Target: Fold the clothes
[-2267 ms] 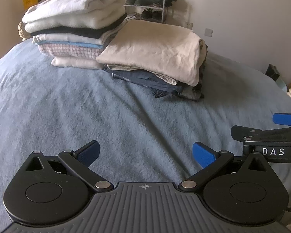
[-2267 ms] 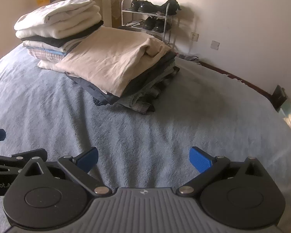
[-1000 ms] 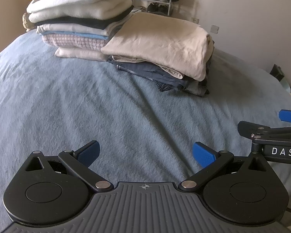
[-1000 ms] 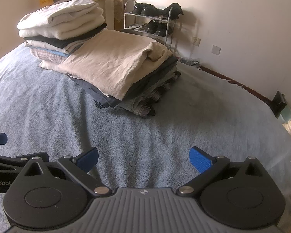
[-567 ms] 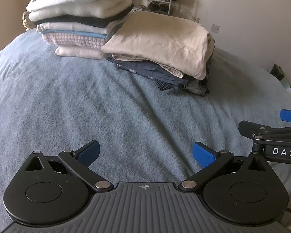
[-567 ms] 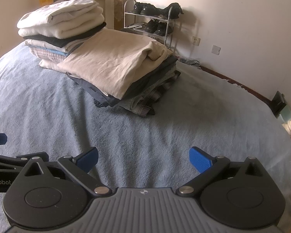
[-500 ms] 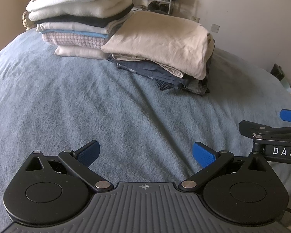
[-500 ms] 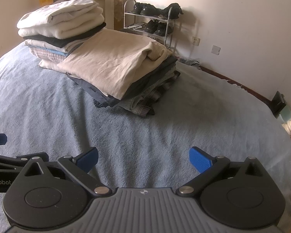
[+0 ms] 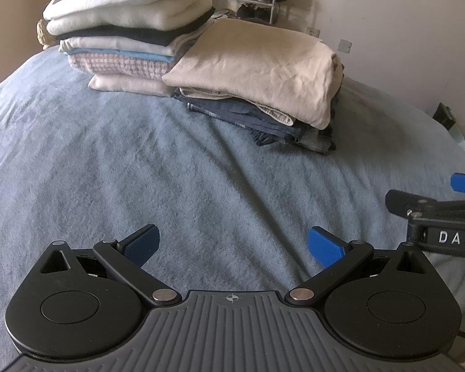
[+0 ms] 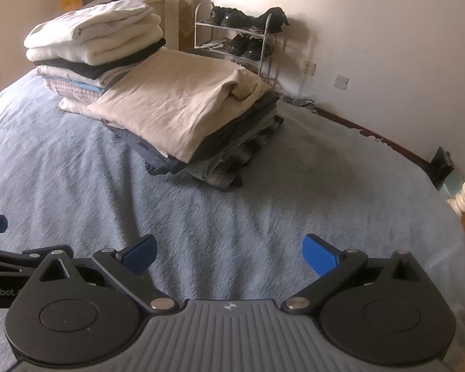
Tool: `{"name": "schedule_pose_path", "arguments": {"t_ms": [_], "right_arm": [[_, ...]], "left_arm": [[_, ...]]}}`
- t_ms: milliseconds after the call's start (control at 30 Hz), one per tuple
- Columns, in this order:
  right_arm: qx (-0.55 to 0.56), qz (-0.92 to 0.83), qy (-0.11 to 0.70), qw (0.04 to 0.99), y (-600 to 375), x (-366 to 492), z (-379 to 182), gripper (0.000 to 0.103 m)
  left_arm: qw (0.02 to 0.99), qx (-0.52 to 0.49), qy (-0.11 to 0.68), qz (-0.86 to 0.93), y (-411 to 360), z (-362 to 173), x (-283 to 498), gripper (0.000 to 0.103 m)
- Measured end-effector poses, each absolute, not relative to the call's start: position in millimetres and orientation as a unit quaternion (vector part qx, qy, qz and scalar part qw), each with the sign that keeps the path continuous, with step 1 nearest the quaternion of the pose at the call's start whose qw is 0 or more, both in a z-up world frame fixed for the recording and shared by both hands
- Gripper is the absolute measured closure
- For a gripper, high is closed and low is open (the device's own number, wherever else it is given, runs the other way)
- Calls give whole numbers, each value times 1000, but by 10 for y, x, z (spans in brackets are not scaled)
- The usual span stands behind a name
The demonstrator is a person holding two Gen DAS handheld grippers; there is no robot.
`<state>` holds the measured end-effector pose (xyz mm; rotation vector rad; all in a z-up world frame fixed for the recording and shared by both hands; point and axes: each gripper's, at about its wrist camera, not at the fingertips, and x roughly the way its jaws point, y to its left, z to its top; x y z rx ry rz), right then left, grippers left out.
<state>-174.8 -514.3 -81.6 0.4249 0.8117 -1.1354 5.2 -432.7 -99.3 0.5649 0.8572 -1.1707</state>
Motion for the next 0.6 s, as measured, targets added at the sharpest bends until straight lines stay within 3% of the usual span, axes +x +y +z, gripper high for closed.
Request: {"name": "schedule_pose_path", "arguments": {"t_ms": [233,600], "right_arm": [[173,-529,360,749,-5153,-1756,-737,1],[167,-524,363,752,-5125,-1694,-728,1]], "left_arm": [[726,250,350,-537,-4335,-853,-13,0],[728,246,356,-532,-4322,-850,17,0]]}}
